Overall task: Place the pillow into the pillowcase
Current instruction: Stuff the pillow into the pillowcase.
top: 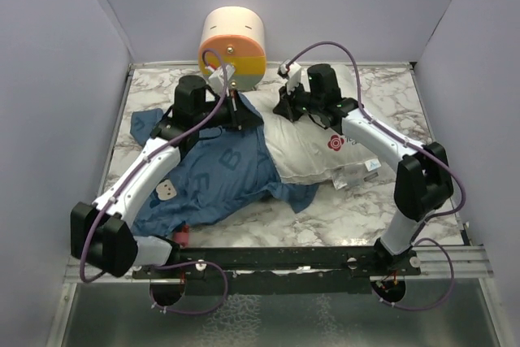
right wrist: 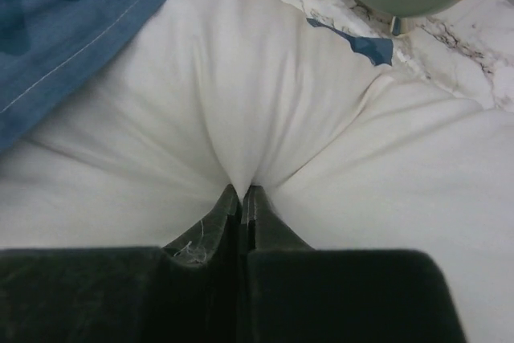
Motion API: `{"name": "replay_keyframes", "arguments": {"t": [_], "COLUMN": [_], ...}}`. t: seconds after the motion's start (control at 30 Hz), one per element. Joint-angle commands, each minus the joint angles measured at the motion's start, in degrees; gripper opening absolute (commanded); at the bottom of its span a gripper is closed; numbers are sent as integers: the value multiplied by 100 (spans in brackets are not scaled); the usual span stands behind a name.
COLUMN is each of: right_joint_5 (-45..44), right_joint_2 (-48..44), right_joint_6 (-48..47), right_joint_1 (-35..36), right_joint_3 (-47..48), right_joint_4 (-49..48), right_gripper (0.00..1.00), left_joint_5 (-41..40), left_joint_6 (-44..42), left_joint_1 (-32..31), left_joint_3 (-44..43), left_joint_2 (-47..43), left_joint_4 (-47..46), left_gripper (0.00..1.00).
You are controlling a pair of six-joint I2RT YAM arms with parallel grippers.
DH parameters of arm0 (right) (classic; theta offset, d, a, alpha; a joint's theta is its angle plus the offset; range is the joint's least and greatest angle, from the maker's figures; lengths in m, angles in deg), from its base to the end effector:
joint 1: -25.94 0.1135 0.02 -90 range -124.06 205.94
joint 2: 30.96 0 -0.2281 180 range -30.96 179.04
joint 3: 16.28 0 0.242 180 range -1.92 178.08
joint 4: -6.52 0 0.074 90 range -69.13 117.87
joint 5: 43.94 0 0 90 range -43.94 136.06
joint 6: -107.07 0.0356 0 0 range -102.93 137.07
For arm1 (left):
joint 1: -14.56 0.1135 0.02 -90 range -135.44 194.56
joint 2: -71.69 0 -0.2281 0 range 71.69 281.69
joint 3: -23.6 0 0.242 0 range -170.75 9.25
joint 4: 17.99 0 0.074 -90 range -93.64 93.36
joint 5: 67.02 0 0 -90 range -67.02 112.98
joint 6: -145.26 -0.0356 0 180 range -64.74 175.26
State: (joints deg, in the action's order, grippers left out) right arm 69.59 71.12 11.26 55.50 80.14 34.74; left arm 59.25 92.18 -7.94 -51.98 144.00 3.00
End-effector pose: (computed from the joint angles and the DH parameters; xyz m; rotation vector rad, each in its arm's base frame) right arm 0.3384 0.2083 0.2532 -0.8895 1.9959 0.6809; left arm 0.2600 -0.1305 0.3134 0.2209 2.0201 -1.2775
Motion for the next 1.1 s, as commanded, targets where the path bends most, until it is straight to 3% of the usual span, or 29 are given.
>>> {"name": "replay_keyframes", "arguments": {"t": [0.0, 0.2, 0.33, 0.47, 0.63, 0.67, 0.73, 0.8, 0.87, 1.07], "right_joint_5": [50, -34, 11, 250, 631, 695, 794, 845, 857, 906], "right_joint_2": [-550, -1140, -1396, -1876, -2372, -2453, -2622, -2797, -2971, -3211], "right_joint_6": [681, 1290, 1582, 1755, 2023, 2022, 2079, 2115, 2169, 2269], "right_joint_1": [48, -59, -205, -214, -214, -214, -214, -210, -205, -208], "right_joint_3": [-823, -246, 39, -459, -2118, -2396, -2964, -3373, -3654, -3901], "right_joint_4": [25, -985, -1558, -2156, -2844, -2891, -3013, -3007, -3012, -2903], "right_gripper": [1, 1, 1, 1, 1, 1, 1, 1, 1, 1], "left_joint_5": [-96, 198, 338, 412, 252, 136, -242, -759, -1305, -1969], "left_joint_6": [-249, -208, 89, 38, 103, 108, 8, -198, -399, -685], "left_joint_1": [83, 171, 124, 17, -71, -86, -88, -83, -66, -18], "left_joint_3": [-1299, -3519, -4015, -3192, -703, -335, 189, 318, 156, -1314], "left_joint_2": [740, 1938, 2108, 1675, 772, 567, 133, -302, -678, -784], "left_joint_4": [-353, -277, -486, -481, -453, -389, 14, 589, 1179, 2522], "left_gripper": [0, 0, 0, 0, 0, 3, 23, 44, 59, 63]}}
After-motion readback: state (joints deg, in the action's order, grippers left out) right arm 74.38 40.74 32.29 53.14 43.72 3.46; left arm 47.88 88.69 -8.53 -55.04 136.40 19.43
